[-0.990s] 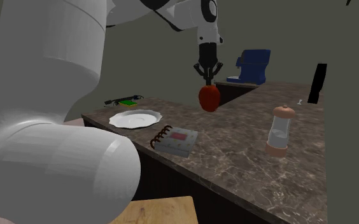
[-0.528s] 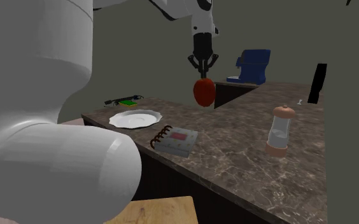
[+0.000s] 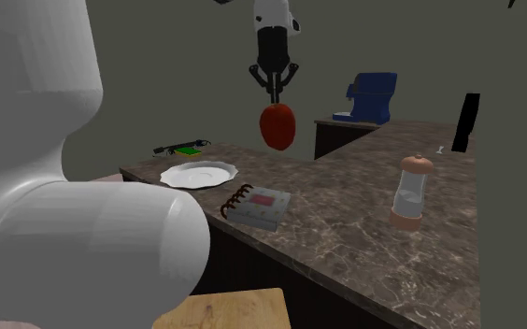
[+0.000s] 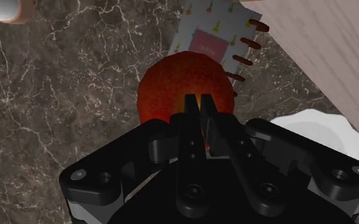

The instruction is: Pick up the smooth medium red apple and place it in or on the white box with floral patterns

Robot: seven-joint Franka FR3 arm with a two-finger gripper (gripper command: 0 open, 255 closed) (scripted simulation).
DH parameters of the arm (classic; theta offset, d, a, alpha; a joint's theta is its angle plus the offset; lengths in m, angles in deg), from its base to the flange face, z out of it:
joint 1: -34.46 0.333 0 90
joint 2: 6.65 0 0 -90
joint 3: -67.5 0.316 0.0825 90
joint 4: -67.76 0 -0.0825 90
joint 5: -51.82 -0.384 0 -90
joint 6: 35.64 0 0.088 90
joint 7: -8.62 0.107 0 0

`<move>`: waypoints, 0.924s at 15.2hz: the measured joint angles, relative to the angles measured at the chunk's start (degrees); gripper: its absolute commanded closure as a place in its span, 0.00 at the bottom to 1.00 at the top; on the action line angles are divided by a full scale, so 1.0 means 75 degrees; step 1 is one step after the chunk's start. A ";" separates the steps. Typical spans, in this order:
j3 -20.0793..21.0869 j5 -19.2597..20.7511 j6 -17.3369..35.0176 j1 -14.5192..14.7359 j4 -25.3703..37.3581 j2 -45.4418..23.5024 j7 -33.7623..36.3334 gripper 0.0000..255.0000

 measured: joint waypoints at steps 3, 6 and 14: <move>0.0245 0.0172 -0.0177 0.0226 -0.0580 0.0748 0.0474 1.00; 0.0449 0.0274 -0.0277 0.0359 -0.1079 0.1333 0.0829 1.00; 0.0457 0.0340 0.0499 0.0350 -0.2114 0.1583 0.0961 1.00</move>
